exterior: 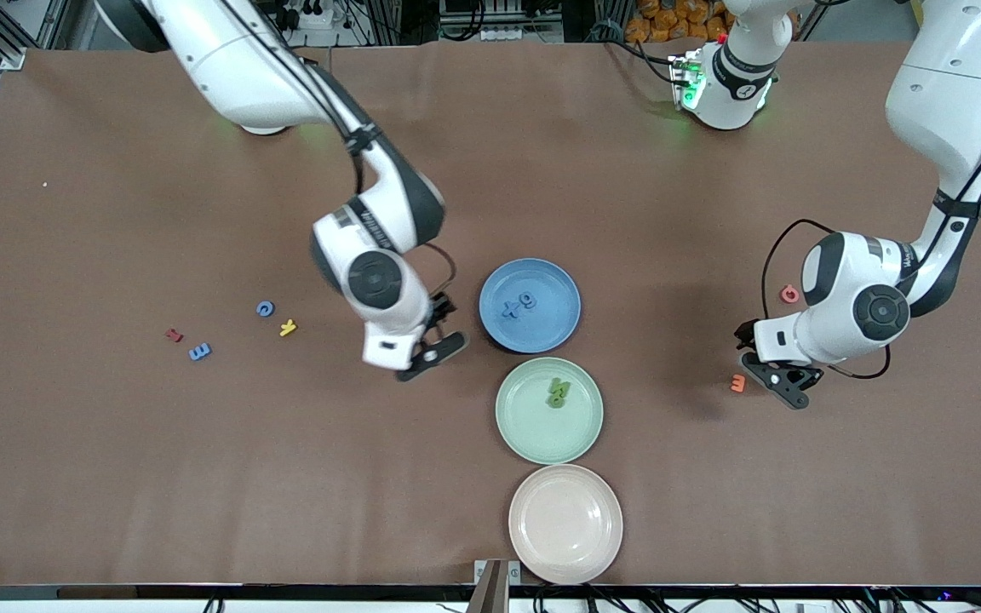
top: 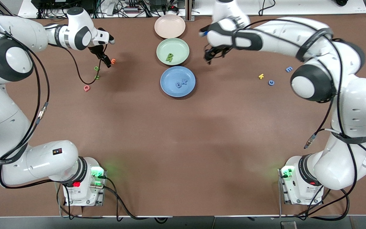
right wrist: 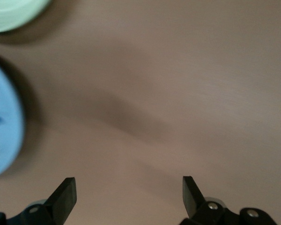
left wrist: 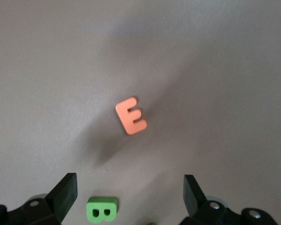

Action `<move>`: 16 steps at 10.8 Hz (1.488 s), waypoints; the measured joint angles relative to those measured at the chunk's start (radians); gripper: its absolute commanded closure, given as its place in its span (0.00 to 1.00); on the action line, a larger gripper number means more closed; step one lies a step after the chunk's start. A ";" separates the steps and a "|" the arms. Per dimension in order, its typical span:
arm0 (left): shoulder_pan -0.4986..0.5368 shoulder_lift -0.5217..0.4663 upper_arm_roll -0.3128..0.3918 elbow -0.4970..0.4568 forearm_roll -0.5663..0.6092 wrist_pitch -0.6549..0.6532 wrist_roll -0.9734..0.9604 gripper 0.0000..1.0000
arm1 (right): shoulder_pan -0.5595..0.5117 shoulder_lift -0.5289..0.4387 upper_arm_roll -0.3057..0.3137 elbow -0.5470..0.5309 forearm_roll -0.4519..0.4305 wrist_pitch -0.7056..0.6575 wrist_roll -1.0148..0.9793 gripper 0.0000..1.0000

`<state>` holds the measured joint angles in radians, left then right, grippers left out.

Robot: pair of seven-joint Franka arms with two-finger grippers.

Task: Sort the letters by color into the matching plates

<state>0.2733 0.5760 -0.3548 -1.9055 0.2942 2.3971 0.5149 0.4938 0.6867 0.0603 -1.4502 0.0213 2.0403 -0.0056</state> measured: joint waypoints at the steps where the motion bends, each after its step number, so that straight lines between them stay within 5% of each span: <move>1: 0.012 -0.009 0.000 -0.026 0.030 0.029 0.000 0.00 | -0.041 -0.031 -0.018 -0.032 0.000 -0.006 -0.017 0.00; 4: 0.057 -0.012 0.001 -0.071 0.089 0.103 0.010 0.00 | -0.132 -0.117 -0.080 -0.121 0.000 -0.033 -0.002 0.00; 9: 0.096 -0.012 0.001 -0.092 0.089 0.135 0.047 0.00 | -0.294 -0.259 -0.099 -0.291 0.000 -0.033 0.153 0.00; 16: 0.105 -0.010 0.010 -0.140 0.096 0.222 0.059 0.06 | -0.375 -0.370 -0.098 -0.601 0.008 0.266 0.490 0.00</move>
<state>0.3783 0.5658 -0.3443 -2.0459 0.3897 2.6187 0.5735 0.1190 0.3171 -0.0376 -2.0514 0.0291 2.3067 0.4843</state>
